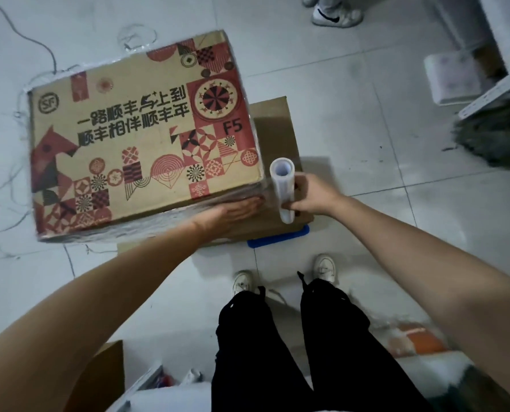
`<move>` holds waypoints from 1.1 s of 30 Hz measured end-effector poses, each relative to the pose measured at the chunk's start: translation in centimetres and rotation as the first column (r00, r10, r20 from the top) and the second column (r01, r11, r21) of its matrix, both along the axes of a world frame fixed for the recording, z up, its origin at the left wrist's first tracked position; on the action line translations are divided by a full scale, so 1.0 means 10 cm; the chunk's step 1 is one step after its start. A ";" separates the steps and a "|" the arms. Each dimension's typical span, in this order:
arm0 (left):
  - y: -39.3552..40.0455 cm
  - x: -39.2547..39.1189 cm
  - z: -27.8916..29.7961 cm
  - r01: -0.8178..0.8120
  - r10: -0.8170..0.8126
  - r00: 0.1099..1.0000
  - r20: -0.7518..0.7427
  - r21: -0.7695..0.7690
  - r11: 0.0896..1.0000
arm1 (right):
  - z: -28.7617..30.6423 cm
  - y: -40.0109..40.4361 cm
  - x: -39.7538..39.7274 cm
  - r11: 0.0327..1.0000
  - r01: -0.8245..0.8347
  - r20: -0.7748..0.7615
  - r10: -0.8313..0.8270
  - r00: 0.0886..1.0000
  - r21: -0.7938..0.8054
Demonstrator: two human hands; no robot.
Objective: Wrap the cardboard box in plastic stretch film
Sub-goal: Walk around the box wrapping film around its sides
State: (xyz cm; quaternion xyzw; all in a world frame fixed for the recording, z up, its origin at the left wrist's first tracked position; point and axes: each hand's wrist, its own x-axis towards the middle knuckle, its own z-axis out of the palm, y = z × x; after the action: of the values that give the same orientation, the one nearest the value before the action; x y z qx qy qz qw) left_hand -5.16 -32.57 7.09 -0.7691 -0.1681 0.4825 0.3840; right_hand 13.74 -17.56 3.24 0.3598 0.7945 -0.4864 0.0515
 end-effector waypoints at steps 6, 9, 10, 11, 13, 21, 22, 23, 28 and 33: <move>-0.09 0.27 -0.05 -0.199 0.199 0.979 -0.032 0.014 0.980 | -0.01 0.28 0.06 0.976 -0.213 -0.115 0.207 0.972 -0.043; -0.16 0.40 -0.12 -0.340 0.340 0.940 -0.026 0.025 0.940 | -0.05 0.40 0.05 0.960 -0.258 -0.111 0.245 0.963 -0.114; -0.17 0.44 -0.14 -0.383 0.384 0.923 -0.018 0.021 0.923 | -0.05 0.43 0.03 0.953 -0.269 -0.126 0.252 0.959 -0.139; -0.17 0.47 -0.15 -0.421 0.421 0.907 -0.009 0.009 0.907 | -0.07 0.46 0.02 0.948 -0.278 -0.146 0.257 0.955 -0.153; -0.15 0.55 -0.16 -0.466 0.466 0.884 0.025 0.002 0.885 | -0.10 0.50 -0.02 0.944 -0.288 -0.164 0.263 0.951 -0.159; 0.16 0.86 -0.20 -0.500 0.502 0.847 0.176 -0.060 0.864 | -0.26 0.30 -0.02 0.969 -0.126 -0.229 0.075 0.970 -0.214; 0.22 0.85 -0.19 -0.512 0.518 0.834 0.190 -0.081 0.855 | -0.28 0.24 -0.04 0.978 -0.113 -0.219 0.073 0.973 -0.176; 0.27 0.84 -0.19 -0.527 0.541 0.815 0.208 -0.120 0.841 | -0.29 0.17 -0.06 0.988 -0.092 -0.204 0.065 0.977 -0.127; 0.27 0.74 -0.17 -0.498 0.529 0.821 0.217 -0.182 0.848 | -0.28 0.07 -0.12 0.997 0.077 -0.160 -0.074 0.984 0.018; 0.23 0.65 -0.15 -0.439 0.453 0.871 0.189 -0.112 0.891 | -0.19 0.41 -0.15 0.996 -0.085 -0.195 0.075 0.978 -0.042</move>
State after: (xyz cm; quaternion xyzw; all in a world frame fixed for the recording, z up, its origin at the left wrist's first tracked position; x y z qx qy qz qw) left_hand 1.37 -30.26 5.59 -0.7683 -0.3647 0.4792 0.2169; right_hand 12.23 -13.43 1.30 0.2772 0.7973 -0.5362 0.0025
